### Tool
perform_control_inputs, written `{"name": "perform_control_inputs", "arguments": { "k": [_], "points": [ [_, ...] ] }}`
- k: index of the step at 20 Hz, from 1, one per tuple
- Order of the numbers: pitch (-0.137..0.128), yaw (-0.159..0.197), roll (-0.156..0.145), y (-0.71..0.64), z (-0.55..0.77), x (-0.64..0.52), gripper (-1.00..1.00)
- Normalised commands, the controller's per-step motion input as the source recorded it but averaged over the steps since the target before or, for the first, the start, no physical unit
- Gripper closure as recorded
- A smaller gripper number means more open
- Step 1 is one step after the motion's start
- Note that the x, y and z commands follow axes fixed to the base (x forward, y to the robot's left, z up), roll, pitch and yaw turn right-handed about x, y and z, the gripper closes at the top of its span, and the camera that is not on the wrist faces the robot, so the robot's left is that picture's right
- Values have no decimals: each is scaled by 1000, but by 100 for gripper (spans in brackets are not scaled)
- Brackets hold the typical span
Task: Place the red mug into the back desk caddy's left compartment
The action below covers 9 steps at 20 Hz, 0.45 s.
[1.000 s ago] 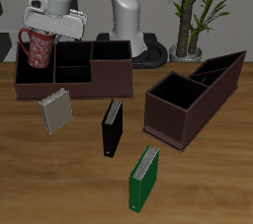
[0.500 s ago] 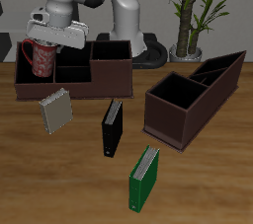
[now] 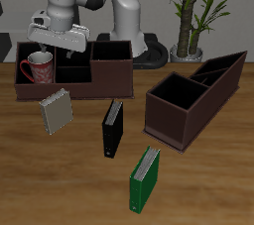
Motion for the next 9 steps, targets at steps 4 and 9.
{"name": "perform_control_inputs", "arguments": {
  "k": [4, 9],
  "points": [
    [-15, 3, 2, 9, 130, -16, -100],
    [-19, 18, 33, 194, 169, 74, -100]
  ]
}}
